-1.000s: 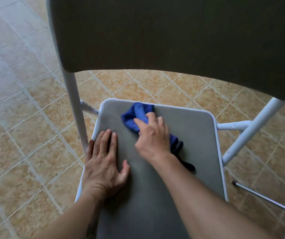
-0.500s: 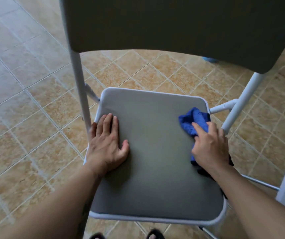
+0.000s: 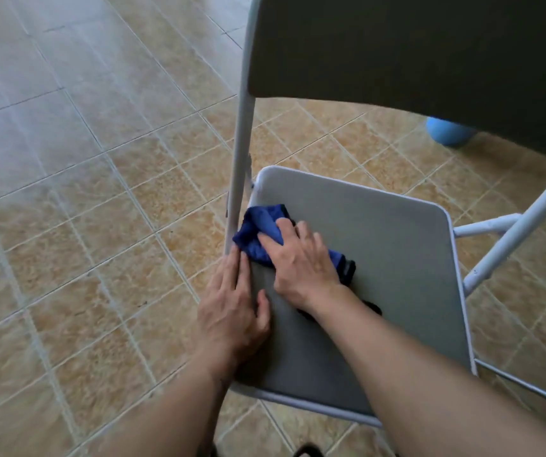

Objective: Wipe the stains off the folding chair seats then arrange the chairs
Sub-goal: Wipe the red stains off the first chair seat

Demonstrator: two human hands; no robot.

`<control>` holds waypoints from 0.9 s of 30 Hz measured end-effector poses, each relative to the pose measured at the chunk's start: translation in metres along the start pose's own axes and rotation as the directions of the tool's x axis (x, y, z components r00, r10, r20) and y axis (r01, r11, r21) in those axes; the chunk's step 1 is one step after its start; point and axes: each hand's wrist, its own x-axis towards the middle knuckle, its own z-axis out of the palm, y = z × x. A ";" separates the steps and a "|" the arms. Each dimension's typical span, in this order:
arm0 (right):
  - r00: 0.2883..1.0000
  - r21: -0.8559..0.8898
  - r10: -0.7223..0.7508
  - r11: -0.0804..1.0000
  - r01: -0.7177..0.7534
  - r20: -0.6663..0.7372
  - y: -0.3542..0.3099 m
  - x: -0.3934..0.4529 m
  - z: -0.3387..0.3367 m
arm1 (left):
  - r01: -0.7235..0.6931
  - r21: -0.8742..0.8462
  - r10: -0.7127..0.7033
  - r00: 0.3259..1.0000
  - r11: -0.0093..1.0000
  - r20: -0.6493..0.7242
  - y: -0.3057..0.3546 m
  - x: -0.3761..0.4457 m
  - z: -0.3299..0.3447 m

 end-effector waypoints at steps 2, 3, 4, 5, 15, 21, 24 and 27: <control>0.999 -0.044 0.013 0.999 -0.011 0.034 0.005 0.025 -0.001 | -0.002 -0.010 0.002 1.000 1.000 -0.024 -0.003 0.002 0.003; 0.998 -0.047 0.043 0.998 -0.041 0.049 0.012 0.032 0.000 | -0.002 -0.019 0.002 1.000 1.000 -0.026 -0.003 0.002 0.004; 0.994 -0.047 0.086 0.995 -0.083 0.062 0.021 0.036 0.002 | 0.000 -0.027 -0.001 1.000 1.000 -0.028 -0.003 0.001 0.005; 0.986 -0.052 0.146 0.988 -0.143 0.075 0.033 0.038 0.003 | 0.004 -0.033 -0.005 1.000 0.999 -0.030 -0.003 0.000 0.005; 0.868 0.148 0.497 0.860 -0.489 -0.019 0.075 -0.055 0.008 | 0.016 -0.043 -0.016 1.000 0.999 0.005 -0.003 0.001 0.002; 0.966 0.202 0.259 0.947 -0.250 -0.017 0.042 -0.099 0.014 | 0.050 -0.039 -0.049 0.999 0.998 0.020 0.002 0.001 0.001; 0.901 0.183 0.432 0.889 -0.419 -0.038 0.080 -0.130 0.015 | 0.079 -0.041 -0.078 0.997 0.996 0.018 0.006 0.000 -0.002; 0.773 0.162 0.631 0.771 -0.615 -0.068 0.113 -0.168 0.014 | 0.081 -0.052 -0.080 0.997 0.995 0.023 0.009 -0.001 -0.004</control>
